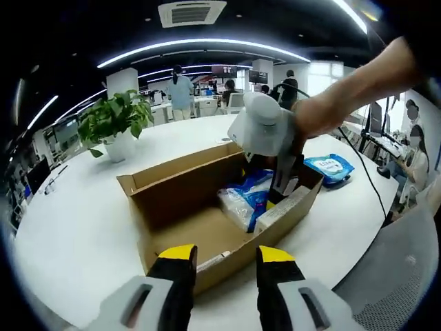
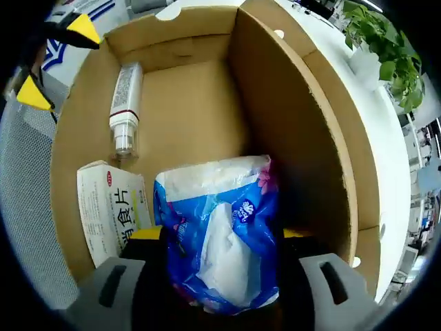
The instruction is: Operate the shoe box by opening the lid, removing the specified soft item, and placing it in the target area until the item is outside and the box remains undamaged.
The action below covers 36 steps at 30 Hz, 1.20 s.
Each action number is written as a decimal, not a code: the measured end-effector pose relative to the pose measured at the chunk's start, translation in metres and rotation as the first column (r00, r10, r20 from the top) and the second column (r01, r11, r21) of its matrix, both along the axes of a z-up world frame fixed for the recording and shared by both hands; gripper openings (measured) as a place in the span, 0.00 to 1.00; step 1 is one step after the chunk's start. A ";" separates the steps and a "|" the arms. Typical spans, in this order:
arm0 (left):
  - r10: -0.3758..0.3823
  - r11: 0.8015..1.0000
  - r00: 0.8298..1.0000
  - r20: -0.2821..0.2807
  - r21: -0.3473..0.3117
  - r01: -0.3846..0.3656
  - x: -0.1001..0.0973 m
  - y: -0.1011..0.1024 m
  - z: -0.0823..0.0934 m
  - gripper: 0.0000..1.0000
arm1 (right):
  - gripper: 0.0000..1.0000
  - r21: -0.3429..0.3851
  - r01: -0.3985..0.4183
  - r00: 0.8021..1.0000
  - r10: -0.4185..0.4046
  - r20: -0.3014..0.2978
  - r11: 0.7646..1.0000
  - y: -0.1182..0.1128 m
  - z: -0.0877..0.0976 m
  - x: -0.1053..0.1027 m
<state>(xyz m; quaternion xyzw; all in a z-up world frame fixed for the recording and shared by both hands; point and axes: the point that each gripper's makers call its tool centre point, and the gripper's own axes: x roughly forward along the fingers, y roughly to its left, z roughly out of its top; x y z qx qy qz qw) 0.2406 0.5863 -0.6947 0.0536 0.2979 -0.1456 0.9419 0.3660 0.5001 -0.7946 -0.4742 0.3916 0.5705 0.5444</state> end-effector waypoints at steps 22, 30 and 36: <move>0.024 1.000 1.000 -0.007 0.009 -0.024 0.000 0.005 -0.001 0.33 | 0.26 0.137 0.152 0.987 -0.157 0.028 0.979 0.002 0.024 -0.005; 0.021 1.000 1.000 -0.011 0.017 -0.021 0.000 0.004 -0.001 0.33 | 0.25 0.191 0.138 0.988 -0.150 0.049 0.972 0.010 0.042 -0.005; 0.035 0.999 0.999 -0.014 0.016 -0.035 0.000 0.007 -0.002 0.33 | 0.25 0.234 0.148 0.986 -0.163 0.046 0.961 0.010 0.066 -0.009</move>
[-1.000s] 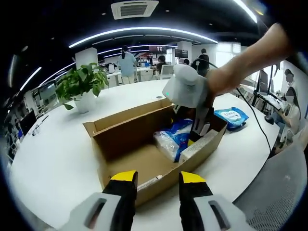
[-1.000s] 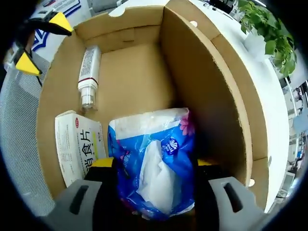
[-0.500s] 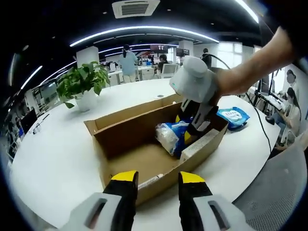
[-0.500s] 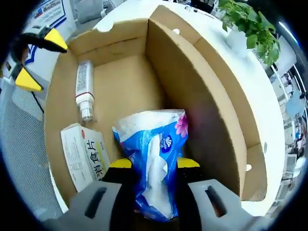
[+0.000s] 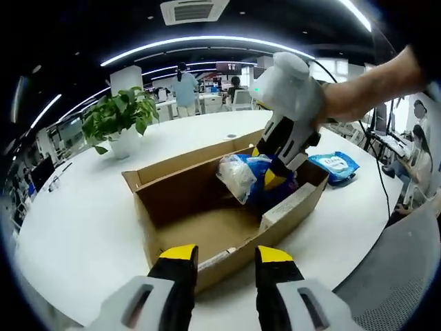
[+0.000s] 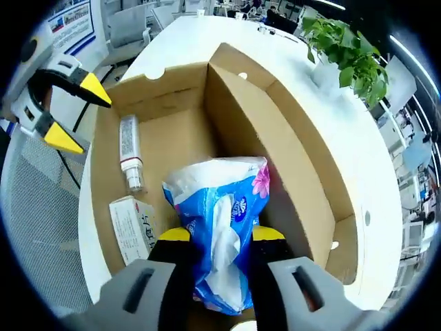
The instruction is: Operate the shoe box by opening the lid, removing the specified soft item, and placing it in the target area until the item is outside and the box remains undamaged.
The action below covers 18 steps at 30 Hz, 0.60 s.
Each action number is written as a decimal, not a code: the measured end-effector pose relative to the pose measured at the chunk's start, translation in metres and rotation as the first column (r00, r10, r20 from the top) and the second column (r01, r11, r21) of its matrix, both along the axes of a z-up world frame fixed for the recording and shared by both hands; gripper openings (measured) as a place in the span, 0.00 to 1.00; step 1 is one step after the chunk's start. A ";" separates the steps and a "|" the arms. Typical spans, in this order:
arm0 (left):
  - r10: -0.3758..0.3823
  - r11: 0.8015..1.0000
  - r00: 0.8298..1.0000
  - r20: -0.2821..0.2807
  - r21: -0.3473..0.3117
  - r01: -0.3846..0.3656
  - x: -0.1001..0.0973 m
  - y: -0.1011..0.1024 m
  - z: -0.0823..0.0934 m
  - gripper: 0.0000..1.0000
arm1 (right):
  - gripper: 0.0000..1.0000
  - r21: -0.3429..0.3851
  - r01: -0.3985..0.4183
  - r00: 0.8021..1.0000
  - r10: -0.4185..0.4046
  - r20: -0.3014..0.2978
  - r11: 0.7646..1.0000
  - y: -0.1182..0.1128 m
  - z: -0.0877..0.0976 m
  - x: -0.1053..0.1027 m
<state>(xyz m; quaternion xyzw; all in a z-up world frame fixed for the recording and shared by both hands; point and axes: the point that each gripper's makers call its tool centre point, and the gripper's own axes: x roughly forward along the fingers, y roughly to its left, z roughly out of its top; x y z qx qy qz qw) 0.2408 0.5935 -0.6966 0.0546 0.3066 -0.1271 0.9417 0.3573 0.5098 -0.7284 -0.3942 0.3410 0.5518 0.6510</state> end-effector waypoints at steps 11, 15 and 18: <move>-0.004 1.000 1.000 -0.004 0.016 0.004 -0.001 -0.001 -0.001 0.33 | 0.25 0.098 0.045 0.999 -0.047 0.013 0.994 -0.002 0.044 0.003; 0.006 1.000 1.000 -0.008 0.016 -0.005 -0.001 0.001 -0.001 0.33 | 0.25 0.113 0.051 0.998 -0.055 0.025 0.992 -0.011 0.052 0.009; 0.009 1.000 1.000 -0.018 0.017 -0.009 -0.001 0.001 -0.003 0.33 | 0.25 0.126 0.063 0.997 -0.068 0.033 0.990 -0.020 0.060 0.012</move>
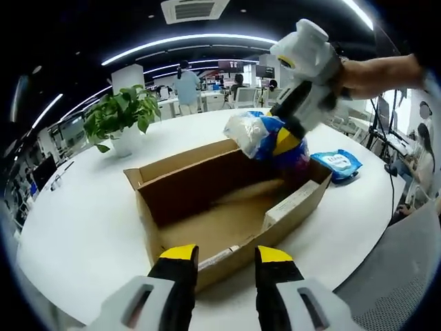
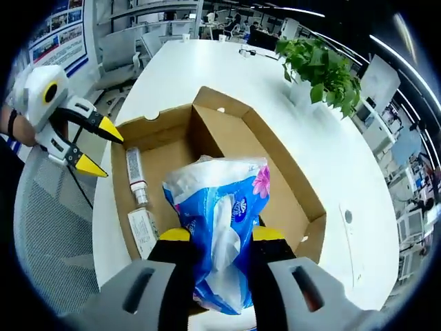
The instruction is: Operate the shoe box by opening the lid, removing the specified soft item, and placing it in the target area until the item is outside and the box remains undamaged.
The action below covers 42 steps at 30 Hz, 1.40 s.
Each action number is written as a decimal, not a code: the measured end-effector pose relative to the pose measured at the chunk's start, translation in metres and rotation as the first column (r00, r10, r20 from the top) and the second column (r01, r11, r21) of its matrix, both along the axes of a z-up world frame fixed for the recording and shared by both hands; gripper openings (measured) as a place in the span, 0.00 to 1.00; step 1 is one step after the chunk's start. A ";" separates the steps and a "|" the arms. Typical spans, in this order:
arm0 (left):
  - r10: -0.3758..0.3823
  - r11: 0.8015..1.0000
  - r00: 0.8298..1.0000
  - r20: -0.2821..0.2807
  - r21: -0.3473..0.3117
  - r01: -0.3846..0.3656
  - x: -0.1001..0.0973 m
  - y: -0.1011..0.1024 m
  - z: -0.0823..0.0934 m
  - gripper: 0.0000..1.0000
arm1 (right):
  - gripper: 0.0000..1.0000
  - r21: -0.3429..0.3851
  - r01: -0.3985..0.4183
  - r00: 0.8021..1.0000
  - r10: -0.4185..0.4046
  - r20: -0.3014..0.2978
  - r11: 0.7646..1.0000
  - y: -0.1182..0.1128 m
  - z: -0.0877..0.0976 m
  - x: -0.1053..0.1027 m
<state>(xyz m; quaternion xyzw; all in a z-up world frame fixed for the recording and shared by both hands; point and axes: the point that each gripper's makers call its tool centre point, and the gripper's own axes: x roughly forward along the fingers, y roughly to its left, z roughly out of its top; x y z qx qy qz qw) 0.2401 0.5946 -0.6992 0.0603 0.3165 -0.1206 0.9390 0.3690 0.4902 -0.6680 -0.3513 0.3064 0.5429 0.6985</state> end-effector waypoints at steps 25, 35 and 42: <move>0.010 1.000 1.000 -0.004 0.011 -0.010 0.000 0.001 0.000 0.33 | 0.26 0.094 0.166 0.984 -0.172 0.056 0.982 -0.090 0.035 -0.006; -0.003 1.000 1.000 -0.003 0.014 0.003 0.000 0.000 0.000 0.33 | 0.26 0.045 0.244 0.969 -0.246 0.037 0.969 -0.159 0.012 -0.025; 0.006 1.000 1.000 -0.001 -0.013 -0.006 0.000 0.001 0.002 0.33 | 0.26 0.042 0.321 0.946 -0.322 0.029 0.946 -0.201 0.007 -0.031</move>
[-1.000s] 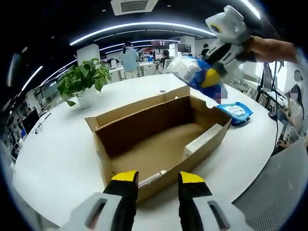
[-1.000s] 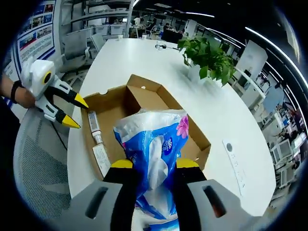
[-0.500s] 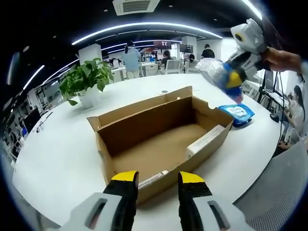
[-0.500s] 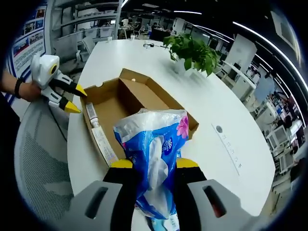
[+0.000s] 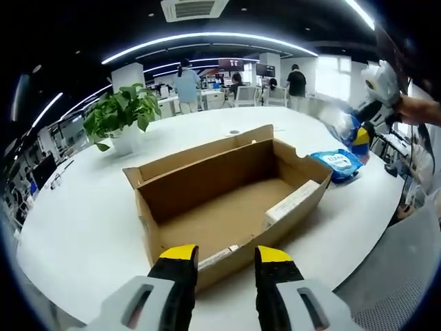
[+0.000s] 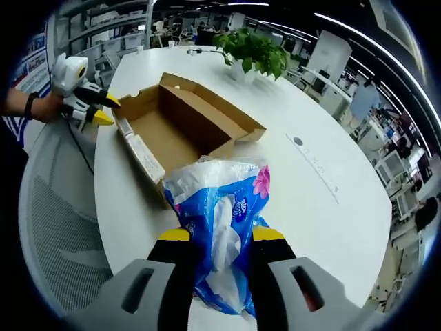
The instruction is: Operate the shoe box by opening the lid, removing the specified soft item, and placing it in the target area until the item is outside and the box remains undamaged.
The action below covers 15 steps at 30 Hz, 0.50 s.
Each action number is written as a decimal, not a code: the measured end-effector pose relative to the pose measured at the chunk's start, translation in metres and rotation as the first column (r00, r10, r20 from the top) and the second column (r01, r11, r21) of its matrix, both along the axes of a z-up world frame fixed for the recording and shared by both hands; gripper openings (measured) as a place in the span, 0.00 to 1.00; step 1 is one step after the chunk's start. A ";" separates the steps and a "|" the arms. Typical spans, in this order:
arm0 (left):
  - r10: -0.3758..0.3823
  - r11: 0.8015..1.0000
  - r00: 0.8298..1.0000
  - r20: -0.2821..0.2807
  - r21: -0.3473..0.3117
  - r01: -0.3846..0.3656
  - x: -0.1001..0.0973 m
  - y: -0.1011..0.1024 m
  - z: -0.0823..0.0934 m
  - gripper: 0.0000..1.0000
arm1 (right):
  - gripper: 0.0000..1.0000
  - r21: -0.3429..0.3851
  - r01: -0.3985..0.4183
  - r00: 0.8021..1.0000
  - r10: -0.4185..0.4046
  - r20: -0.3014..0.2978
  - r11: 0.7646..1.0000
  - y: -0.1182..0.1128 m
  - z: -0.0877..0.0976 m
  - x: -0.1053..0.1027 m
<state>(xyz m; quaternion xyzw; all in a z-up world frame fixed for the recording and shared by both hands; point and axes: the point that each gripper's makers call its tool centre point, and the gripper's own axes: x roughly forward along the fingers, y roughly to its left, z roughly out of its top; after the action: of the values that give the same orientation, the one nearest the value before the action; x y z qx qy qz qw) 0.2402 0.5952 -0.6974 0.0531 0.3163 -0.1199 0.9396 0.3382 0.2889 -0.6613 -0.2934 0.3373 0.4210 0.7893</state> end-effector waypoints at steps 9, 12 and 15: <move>-0.003 1.000 1.000 0.002 -0.001 0.003 -0.001 -0.001 0.001 0.33 | 0.26 -0.014 0.112 0.994 -0.112 -0.005 0.994 -0.065 -0.002 -0.006; 0.009 1.000 1.000 0.003 -0.003 -0.009 -0.001 0.001 0.001 0.33 | 0.26 -0.018 0.150 0.989 -0.150 -0.006 0.988 -0.085 -0.003 -0.006; 0.015 1.000 1.000 0.007 -0.003 -0.015 0.000 0.003 0.002 0.33 | 0.26 -0.022 0.175 0.984 -0.175 -0.007 0.984 -0.098 -0.005 -0.007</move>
<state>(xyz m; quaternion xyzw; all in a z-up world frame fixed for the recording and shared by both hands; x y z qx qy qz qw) 0.2402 0.5977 -0.6957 0.0500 0.3133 -0.1131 0.9416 0.3314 0.1914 -0.6658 -0.2693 0.3697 0.3475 0.8186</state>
